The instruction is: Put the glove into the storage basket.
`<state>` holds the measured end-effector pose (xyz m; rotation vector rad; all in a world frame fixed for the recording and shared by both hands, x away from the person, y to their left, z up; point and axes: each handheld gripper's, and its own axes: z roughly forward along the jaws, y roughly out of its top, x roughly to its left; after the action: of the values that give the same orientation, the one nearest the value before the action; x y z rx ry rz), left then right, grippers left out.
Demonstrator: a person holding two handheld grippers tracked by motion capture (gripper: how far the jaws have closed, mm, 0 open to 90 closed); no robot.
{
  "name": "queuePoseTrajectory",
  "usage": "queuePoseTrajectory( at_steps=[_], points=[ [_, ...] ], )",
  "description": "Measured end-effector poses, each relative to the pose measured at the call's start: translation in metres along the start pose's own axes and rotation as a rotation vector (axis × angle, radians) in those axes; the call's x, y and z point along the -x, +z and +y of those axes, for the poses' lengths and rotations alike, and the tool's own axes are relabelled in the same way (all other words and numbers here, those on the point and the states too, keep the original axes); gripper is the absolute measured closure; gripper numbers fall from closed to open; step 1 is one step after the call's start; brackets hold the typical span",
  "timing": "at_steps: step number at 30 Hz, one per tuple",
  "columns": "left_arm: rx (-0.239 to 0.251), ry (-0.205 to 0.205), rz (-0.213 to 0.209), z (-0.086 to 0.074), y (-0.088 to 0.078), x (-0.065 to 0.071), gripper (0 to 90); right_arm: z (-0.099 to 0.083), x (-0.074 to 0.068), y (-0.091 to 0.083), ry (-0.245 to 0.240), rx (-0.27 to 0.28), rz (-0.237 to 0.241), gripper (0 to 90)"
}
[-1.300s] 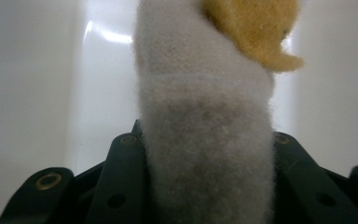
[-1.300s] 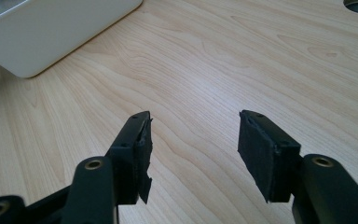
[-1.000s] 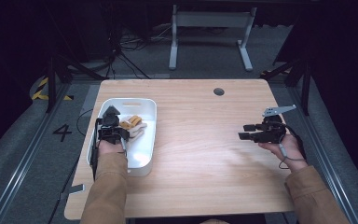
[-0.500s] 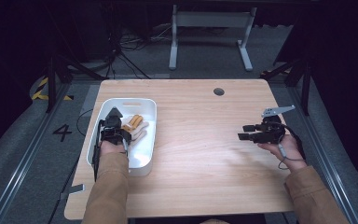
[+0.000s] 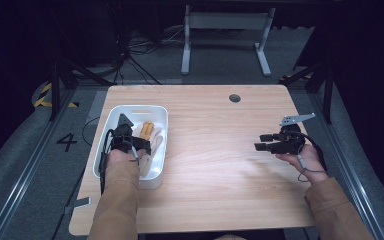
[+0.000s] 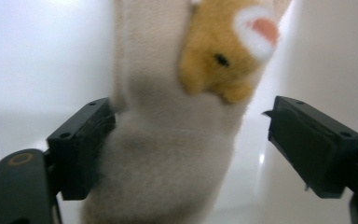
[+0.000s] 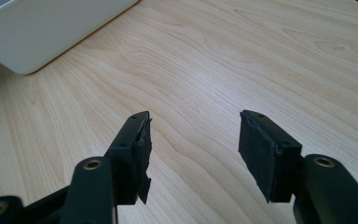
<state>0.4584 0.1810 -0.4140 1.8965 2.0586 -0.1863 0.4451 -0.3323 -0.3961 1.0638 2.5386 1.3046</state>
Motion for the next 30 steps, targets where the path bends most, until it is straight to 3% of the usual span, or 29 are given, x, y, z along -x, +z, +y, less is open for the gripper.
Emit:
queuePoseTrajectory(
  at_steps=[7, 13, 18, 23, 24, 30],
  points=[
    [-0.064, 0.041, 0.052, -0.001, 0.005, 0.007, 12.6, 0.0, 0.0, -0.001, -0.005, 0.006, 0.002, 43.9],
    [-0.037, 0.054, 0.069, 0.0, 0.0, 0.007, 9.9, 0.0, 0.0, -0.001, -0.005, 0.004, 0.002, 43.9],
    [0.028, 0.064, 0.069, 0.001, -0.015, 0.009, 9.5, 0.001, -0.001, 0.001, -0.007, 0.008, 0.004, 43.7],
    [0.083, 0.06, 0.054, 0.002, -0.025, 0.008, 1.2, 0.002, -0.001, 0.003, -0.012, -0.001, 0.005, 43.5],
    [0.118, 0.062, 0.043, 0.001, -0.031, 0.007, 0.9, 0.001, -0.001, 0.003, -0.01, -0.003, 0.004, 43.4],
    [0.211, 0.109, 0.001, -0.004, -0.047, 0.011, 0.0, 0.001, -0.001, 0.002, -0.008, 0.0, 0.0, 43.4]
  ],
)
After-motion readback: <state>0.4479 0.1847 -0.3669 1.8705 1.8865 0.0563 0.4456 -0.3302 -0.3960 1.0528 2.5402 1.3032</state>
